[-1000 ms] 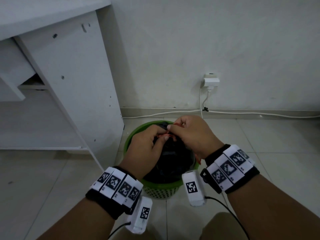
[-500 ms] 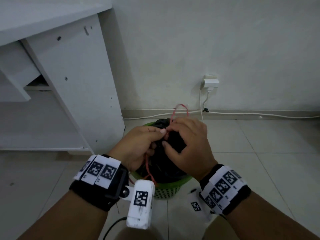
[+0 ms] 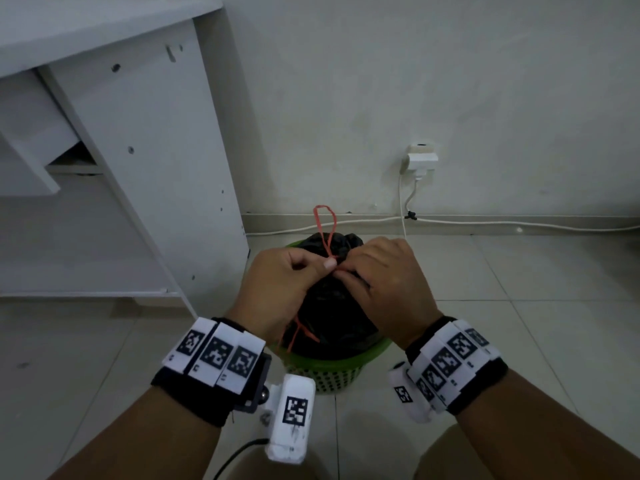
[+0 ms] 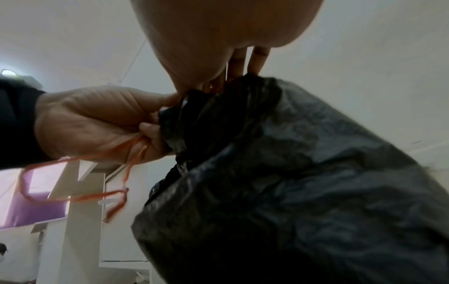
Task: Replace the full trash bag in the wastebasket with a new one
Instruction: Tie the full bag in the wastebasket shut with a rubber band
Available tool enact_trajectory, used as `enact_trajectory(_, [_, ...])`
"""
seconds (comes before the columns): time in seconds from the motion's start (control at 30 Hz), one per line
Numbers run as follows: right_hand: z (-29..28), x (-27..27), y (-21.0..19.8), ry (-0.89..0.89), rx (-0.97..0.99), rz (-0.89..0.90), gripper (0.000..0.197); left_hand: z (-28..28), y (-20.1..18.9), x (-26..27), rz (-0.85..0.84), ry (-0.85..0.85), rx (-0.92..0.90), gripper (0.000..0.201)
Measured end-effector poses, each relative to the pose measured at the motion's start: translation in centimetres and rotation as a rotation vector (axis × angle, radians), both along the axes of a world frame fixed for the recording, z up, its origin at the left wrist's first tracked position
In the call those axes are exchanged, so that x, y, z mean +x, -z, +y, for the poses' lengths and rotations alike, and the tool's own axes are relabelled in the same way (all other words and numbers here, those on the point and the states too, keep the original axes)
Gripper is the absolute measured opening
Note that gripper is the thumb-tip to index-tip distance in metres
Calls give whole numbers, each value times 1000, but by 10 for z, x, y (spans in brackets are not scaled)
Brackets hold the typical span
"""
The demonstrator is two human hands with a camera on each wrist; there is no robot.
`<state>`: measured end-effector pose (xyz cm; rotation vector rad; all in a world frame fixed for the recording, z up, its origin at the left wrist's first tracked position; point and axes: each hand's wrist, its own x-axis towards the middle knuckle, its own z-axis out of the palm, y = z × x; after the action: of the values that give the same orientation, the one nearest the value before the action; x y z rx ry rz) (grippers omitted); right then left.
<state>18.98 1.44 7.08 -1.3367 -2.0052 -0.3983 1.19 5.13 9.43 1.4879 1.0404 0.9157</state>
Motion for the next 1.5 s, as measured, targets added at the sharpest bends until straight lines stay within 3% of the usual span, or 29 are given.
enact_trajectory(0.07, [0,0,-5,-63,-155,97,15,4,1,-2,87,-11,146,14])
enact_trajectory(0.17, [-3,1,-13,-169,-417,386,16,11,8,-4,266,11,401,14])
enact_trajectory(0.3, [-8,1,-34,-248,-652,717,35,17,10,-5,426,-26,687,9])
enact_trajectory(0.4, [-10,-1,-39,-250,-691,1041,44,20,11,-9,455,-22,746,14])
enact_trajectory(0.47, [-9,-5,-40,-277,-701,1313,40,20,10,-9,430,-17,753,16])
enact_trajectory(0.53, [-8,-10,-41,-281,-668,1468,43,18,9,-7,388,-28,716,18])
enact_trajectory(0.6, [-7,-17,-40,-183,-577,1401,48,17,9,-5,358,-48,632,21])
enact_trajectory(0.7, [-7,-18,-33,33,-442,1000,49,17,9,-4,333,-46,522,23])
enact_trajectory(0.77, [-5,-13,-30,57,-473,736,53,17,9,-4,313,-44,467,23])
enact_trajectory(0.83, [-3,-11,-32,49,-551,509,40,17,10,-5,314,-50,454,23])
enact_trajectory(1.0, [-7,3,-47,-52,-724,510,17,20,14,-8,390,-63,497,23])
enact_trajectory(1.07, [-7,11,-53,-22,-714,388,13,21,16,-9,408,-60,506,24])
enact_trajectory(1.2, [-3,10,-48,116,-562,63,38,20,17,-6,390,-23,483,27])
enact_trajectory(1.27, [-1,4,-42,115,-504,71,36,18,15,-1,377,-8,487,26])
enact_trajectory(1.37, [0,-6,-35,10,-539,239,20,15,12,6,366,-23,500,23])
enact_trajectory(1.5, [0,-13,-25,-30,-573,424,18,16,12,6,353,-55,530,22])
